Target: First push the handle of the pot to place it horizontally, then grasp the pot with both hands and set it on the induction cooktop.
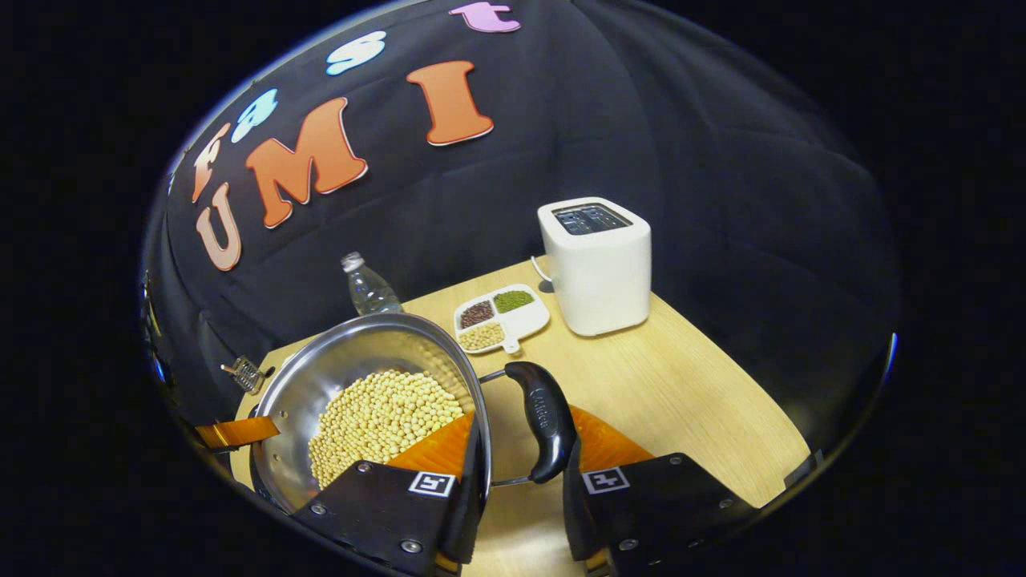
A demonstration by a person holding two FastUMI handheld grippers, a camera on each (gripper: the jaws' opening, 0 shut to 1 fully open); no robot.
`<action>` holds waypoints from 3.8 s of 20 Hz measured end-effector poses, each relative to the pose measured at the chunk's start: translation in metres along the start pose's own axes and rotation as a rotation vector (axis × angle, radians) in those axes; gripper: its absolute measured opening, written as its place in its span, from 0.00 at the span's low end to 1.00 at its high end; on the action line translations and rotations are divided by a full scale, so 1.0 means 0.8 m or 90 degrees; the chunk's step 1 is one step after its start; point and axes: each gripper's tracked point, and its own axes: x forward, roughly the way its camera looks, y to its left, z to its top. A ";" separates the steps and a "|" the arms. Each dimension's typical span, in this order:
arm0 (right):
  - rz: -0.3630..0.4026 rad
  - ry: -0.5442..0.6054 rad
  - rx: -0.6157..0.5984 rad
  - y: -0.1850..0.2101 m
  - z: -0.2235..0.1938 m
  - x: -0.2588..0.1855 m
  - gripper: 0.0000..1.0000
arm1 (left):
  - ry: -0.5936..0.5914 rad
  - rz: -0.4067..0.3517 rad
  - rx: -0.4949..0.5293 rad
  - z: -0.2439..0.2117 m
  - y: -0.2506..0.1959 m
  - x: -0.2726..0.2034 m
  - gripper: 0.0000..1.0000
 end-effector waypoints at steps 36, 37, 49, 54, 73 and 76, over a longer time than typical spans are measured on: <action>0.093 0.151 -0.061 0.293 -0.134 0.024 0.51 | 0.043 0.121 -0.041 0.016 0.338 -0.075 0.57; 0.097 0.151 -0.063 0.294 -0.134 0.021 0.55 | 0.043 0.136 -0.026 0.018 0.343 -0.077 0.59; 0.127 -0.051 -0.111 0.243 0.016 -0.078 0.95 | -0.362 0.236 0.143 0.227 0.263 -0.274 0.98; 0.108 -0.133 -0.124 0.198 0.075 -0.128 0.95 | -0.463 0.195 0.152 0.248 0.187 -0.357 0.99; 0.049 -0.339 -0.195 0.054 0.218 -0.310 0.95 | -0.673 0.214 0.229 0.273 0.052 -0.553 0.99; 0.049 -0.382 -0.195 0.041 0.236 -0.353 0.95 | -0.680 0.146 0.222 0.256 0.015 -0.563 0.99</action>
